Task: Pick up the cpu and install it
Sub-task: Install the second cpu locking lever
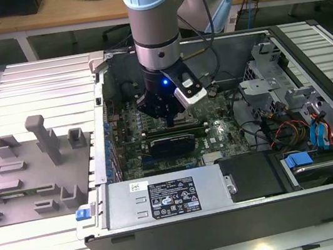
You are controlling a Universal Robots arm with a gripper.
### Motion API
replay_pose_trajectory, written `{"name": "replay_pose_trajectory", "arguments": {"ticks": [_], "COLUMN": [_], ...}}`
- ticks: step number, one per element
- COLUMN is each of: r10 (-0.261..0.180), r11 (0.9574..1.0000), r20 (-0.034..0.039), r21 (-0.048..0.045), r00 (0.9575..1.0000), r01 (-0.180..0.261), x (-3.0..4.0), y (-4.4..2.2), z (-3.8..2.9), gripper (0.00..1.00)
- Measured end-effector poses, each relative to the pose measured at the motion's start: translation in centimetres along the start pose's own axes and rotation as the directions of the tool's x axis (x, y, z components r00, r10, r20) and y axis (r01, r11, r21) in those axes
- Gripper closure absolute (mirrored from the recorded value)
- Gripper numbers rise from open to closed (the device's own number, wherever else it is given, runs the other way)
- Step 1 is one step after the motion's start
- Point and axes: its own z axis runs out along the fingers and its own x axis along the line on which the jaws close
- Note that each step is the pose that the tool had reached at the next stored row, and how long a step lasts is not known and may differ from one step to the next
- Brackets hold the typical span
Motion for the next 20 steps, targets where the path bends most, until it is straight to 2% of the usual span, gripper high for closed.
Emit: {"name": "replay_pose_trajectory", "arguments": {"ticks": [3,6,10,12,15,17,20], "r10": [0.0,0.002,0.004,0.005,0.007,0.008,0.009], "r11": [1.0,0.9999,0.9998,0.9996,0.9986,0.9983,0.998], "r20": [0.0004,0.0022,0.0036,0.0041,0.0045,0.0046,0.0047], "r21": [-0.0013,-0.0119,-0.0179,-0.0266,-0.0519,-0.0585,-0.0631], "r00": [1.0,1.0,1.0,1.0,1.0,1.0,1.0], "r01": [0.0,-0.002,-0.004,-0.004,-0.006,-0.007,-0.008], "x": [0.2,0.38,0.89,1.08,1.31,1.36,1.4], "y": [-0.01,-0.01,0.0,0.0,-0.01,-0.08,-0.28], "z": [0.34,0.52,0.77,0.84,0.93,1.01,1.13], "gripper": [0.89,0.89,0.89,0.89,0.89,0.89,0.89]}}
